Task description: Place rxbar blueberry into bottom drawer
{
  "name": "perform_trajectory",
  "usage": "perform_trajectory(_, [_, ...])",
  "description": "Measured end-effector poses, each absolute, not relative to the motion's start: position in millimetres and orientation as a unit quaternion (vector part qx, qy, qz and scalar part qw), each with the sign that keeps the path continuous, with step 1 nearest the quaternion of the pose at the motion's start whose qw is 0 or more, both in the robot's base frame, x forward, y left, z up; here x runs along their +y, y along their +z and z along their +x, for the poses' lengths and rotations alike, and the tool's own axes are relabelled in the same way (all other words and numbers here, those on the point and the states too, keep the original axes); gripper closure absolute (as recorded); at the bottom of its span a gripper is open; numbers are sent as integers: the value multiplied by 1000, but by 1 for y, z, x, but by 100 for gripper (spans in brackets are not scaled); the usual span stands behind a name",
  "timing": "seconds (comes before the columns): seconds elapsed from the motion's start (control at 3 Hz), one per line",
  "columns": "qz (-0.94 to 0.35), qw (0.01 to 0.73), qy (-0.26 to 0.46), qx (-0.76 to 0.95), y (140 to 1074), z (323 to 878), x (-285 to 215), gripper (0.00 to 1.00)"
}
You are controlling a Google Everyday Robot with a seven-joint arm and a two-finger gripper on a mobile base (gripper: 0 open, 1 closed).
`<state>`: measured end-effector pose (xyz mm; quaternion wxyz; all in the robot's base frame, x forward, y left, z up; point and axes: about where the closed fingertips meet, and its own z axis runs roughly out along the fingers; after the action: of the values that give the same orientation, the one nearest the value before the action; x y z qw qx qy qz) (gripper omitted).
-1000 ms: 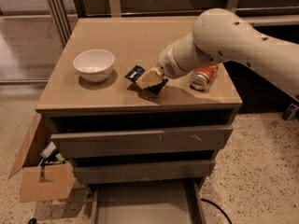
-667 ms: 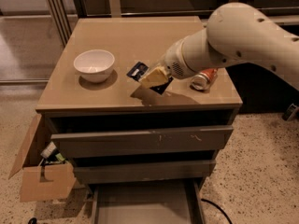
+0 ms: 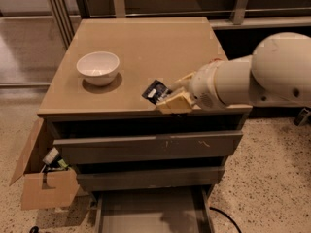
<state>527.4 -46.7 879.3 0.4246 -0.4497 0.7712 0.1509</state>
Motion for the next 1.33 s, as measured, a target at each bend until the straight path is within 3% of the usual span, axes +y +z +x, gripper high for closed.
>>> perform_trajectory(0.33, [-425, 423, 160, 784, 847, 493, -76, 100])
perform_trajectory(0.67, [-425, 419, 163, 786, 839, 493, -73, 100])
perform_trajectory(1.33, [-400, 358, 208, 818, 740, 489, -41, 100])
